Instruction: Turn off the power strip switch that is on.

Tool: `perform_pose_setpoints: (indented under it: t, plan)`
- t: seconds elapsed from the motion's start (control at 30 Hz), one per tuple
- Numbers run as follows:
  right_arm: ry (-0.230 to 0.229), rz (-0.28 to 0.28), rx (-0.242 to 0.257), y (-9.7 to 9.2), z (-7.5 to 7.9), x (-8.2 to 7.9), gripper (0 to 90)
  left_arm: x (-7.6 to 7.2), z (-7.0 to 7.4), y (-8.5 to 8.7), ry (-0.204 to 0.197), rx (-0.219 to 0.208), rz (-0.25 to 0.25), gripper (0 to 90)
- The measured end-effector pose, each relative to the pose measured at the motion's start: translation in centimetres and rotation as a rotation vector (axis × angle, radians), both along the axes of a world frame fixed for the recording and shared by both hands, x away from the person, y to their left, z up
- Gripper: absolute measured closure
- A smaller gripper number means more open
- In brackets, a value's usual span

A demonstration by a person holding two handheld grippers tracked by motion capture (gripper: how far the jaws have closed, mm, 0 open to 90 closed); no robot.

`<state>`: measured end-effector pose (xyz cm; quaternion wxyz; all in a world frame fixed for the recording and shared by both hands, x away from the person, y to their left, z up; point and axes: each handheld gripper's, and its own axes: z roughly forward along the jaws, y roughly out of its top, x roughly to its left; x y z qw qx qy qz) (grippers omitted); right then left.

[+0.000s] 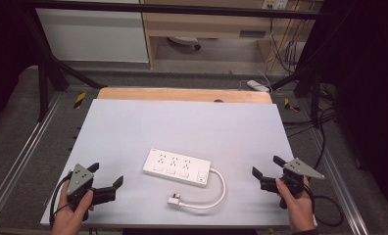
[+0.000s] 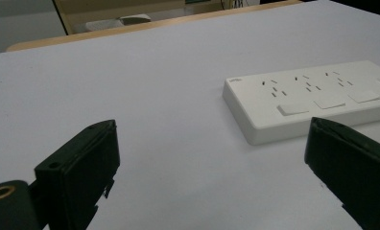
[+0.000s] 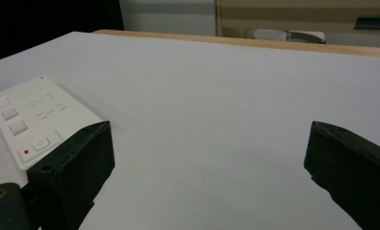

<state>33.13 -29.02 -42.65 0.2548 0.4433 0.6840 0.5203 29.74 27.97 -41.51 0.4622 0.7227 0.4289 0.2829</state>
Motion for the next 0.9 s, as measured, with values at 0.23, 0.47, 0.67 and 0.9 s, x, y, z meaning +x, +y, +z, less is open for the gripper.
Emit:
perform_pose_setpoints:
  t: [0.23, 0.47, 0.67, 0.9]
  plan:
    - [-0.008, 0.028, 0.009, 0.4, 0.5, -0.2, 4.1, 0.0, 0.0, 0.0, 0.0, -0.001, -0.002, 4.8]
    - [0.009, 0.036, 0.024, 0.7, 0.8, -0.3, 3.0, 0.0, 0.0, 0.0, 0.001, 0.0, -0.003, 4.8]
    - [0.01, 0.041, 0.039, 1.0, 0.9, -0.3, 2.7, 0.0, 0.0, 0.0, -0.002, -0.002, -0.008, 4.8]
    - [0.013, 0.055, 0.065, 1.6, 1.2, -0.3, 2.0, 0.0, 0.0, 0.0, -0.003, 0.004, -0.006, 4.8]
